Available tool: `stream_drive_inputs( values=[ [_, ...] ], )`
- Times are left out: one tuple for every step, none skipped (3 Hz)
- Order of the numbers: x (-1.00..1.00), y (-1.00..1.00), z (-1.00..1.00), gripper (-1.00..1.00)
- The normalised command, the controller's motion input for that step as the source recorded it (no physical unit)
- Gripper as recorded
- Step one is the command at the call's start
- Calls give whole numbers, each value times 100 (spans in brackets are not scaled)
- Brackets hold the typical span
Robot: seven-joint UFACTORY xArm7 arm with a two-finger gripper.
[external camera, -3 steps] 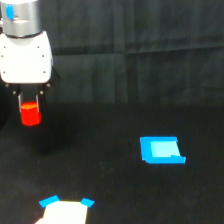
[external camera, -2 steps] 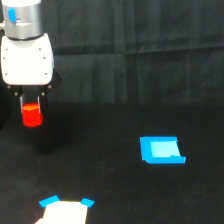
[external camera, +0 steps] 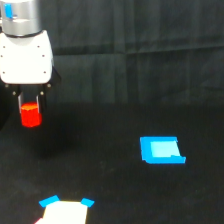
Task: Pick up the red object from the table
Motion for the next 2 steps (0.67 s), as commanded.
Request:
stream_drive_inputs(
  values=[
    [-12, -44, -13, -98],
    [-17, -21, -45, -100]
  ],
)
